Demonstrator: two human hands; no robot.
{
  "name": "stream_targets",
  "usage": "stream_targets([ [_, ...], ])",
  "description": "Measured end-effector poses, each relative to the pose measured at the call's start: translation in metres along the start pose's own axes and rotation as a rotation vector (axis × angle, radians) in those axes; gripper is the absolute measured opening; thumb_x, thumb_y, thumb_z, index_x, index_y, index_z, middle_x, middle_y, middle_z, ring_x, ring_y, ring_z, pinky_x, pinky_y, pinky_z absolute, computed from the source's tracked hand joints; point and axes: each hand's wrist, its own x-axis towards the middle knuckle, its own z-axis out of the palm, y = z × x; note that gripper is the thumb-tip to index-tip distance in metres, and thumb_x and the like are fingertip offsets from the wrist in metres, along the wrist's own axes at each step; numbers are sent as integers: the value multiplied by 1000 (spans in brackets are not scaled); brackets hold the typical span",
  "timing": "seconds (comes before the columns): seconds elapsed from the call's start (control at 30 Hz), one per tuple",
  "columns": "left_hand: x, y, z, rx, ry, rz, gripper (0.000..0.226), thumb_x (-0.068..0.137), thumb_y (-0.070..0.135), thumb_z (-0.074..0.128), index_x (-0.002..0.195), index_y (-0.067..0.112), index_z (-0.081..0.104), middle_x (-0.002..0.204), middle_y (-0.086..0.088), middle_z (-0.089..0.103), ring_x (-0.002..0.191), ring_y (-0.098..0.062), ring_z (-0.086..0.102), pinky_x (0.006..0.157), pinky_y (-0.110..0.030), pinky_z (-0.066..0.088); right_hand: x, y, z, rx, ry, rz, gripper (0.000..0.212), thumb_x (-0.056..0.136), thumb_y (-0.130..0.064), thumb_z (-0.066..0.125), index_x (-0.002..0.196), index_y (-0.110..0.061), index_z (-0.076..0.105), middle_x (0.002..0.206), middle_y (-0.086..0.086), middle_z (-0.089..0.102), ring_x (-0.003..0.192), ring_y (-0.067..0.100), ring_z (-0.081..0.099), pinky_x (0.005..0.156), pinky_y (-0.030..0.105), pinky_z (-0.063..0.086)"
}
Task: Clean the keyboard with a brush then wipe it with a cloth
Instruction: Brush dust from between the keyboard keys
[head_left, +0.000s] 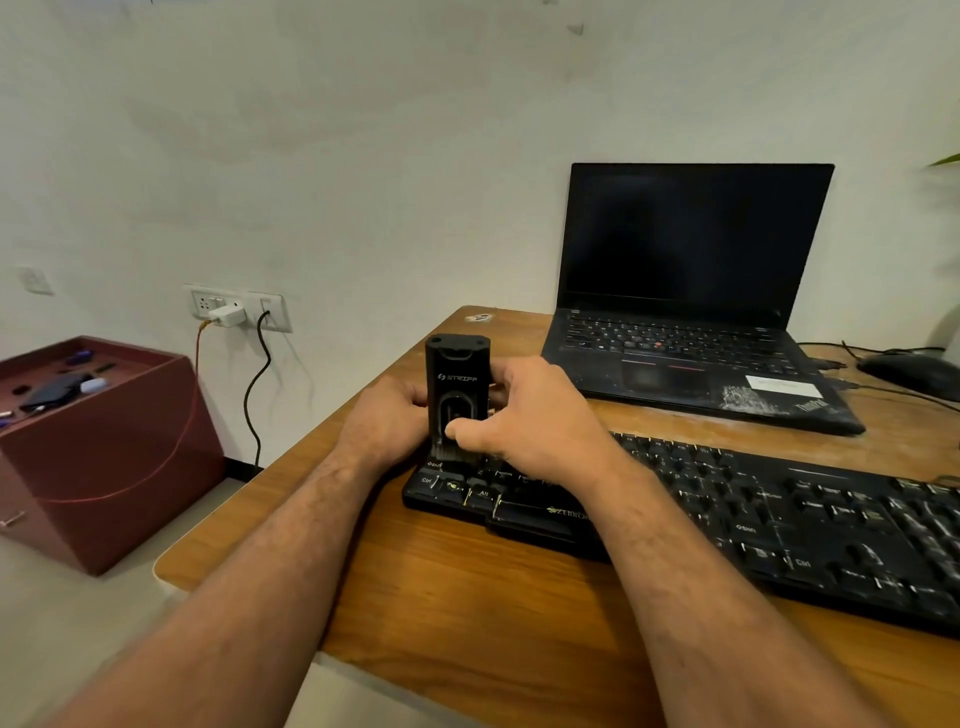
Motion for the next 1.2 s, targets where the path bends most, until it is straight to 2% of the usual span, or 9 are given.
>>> stream_targets([
  [0.2,0,0,-1,-6,-3,-5,21,87,23,68,66,24,70,64,6,70,67,-14,66,61,-24,47,-2,1,-1,-44,67,8,31,76,-33,80,105,-29,70,89,-10,73,80,8,69,74,32,59],
  [0.37,-1,3,-1,36,11,13,28,85,16,67,58,21,60,62,5,62,63,-15,60,55,-23,43,-7,-1,3,45,-63,4,36,73,-31,81,108,-29,71,95,-10,76,89,7,72,86,40,59],
  [0.47,1,1,-1,-2,-8,-4,27,84,22,71,58,23,65,62,5,67,67,-16,65,61,-26,48,-6,-4,-1,-27,19,4,33,76,-33,80,107,-29,71,94,-11,74,87,6,69,83,36,59],
  [0.6,4,-2,-1,39,-2,73,16,86,27,67,75,16,65,76,-4,70,73,-25,68,70,-42,58,-13,-10,-1,104,-133,0,34,75,-23,82,107,-28,72,95,-10,77,89,6,73,84,35,60],
  [0.73,1,2,-1,88,17,50,23,89,19,63,66,18,59,69,2,64,68,-19,62,61,-28,48,-10,-9,-1,-18,8,-7,31,74,-31,81,104,-30,73,88,-10,75,81,8,70,78,38,60],
  [0.87,3,0,-2,84,1,71,17,89,24,66,75,15,64,75,-2,68,73,-22,67,69,-39,58,-16,-12,-2,97,-149,2,31,76,-23,82,105,-28,74,95,-12,77,89,3,72,86,34,59],
  [1.0,1,1,-1,74,14,24,24,90,20,63,66,19,60,68,3,64,66,-15,61,57,-25,44,-11,-9,-3,9,-24,3,31,74,-29,81,104,-30,73,91,-9,77,86,8,72,82,38,60],
  [1.1,3,-1,0,61,-11,52,20,90,23,65,72,14,63,72,-2,68,69,-21,66,65,-35,56,-15,-10,-8,140,-174,24,32,76,-21,84,106,-27,74,94,-12,78,87,2,73,86,32,59],
  [1.2,1,0,-2,74,-1,36,18,89,23,66,73,15,66,72,-1,68,70,-22,66,65,-31,54,-14,-8,-4,40,-75,6,29,73,-26,83,101,-27,74,90,-11,77,85,4,73,83,37,61],
])
